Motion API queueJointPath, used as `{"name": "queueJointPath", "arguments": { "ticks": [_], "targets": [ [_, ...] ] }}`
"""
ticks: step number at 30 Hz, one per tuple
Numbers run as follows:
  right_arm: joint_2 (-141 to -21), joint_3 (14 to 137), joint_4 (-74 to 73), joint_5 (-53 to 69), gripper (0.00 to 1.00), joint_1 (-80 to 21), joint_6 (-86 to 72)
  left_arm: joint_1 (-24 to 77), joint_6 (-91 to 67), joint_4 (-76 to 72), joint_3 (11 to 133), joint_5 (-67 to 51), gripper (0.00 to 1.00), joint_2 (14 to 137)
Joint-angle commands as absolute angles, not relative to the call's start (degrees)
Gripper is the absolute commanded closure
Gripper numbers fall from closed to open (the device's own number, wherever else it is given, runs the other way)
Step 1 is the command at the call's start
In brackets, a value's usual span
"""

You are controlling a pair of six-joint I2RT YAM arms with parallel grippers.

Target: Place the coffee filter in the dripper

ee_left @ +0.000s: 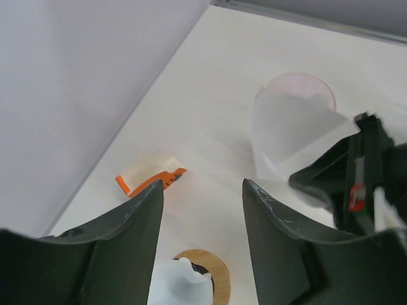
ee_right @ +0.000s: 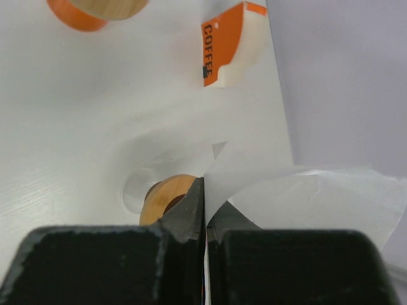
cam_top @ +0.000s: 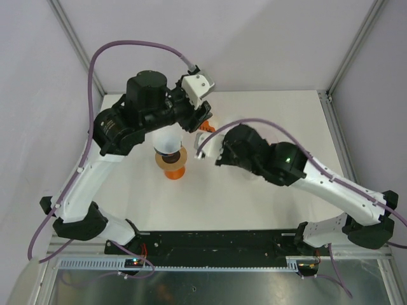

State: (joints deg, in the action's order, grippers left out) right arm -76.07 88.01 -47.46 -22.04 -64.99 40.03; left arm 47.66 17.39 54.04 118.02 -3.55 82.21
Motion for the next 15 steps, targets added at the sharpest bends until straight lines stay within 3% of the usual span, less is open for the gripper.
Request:
{"name": "queueJointPath", "arguments": {
  "ticks": [1, 8, 15],
  "targets": [
    [-73.5, 96.0, -54.3, -15.0, 1.0, -57.9, 27.7, 45.3, 16.2, 51.5, 122.1, -0.8, 0.42, 84.0],
    [-75.8, 104.5, -66.1, -12.0, 1.0, -46.8, 19.8, 43.0, 15.7, 51.1, 120.8, -2.4, 0.41, 85.1],
    [-76.8, 104.2, -69.6, -5.2, 1.0, -38.7, 16.8, 42.8, 15.9, 51.1, 118.8, -3.1, 0.41, 84.3]
  ]
}}
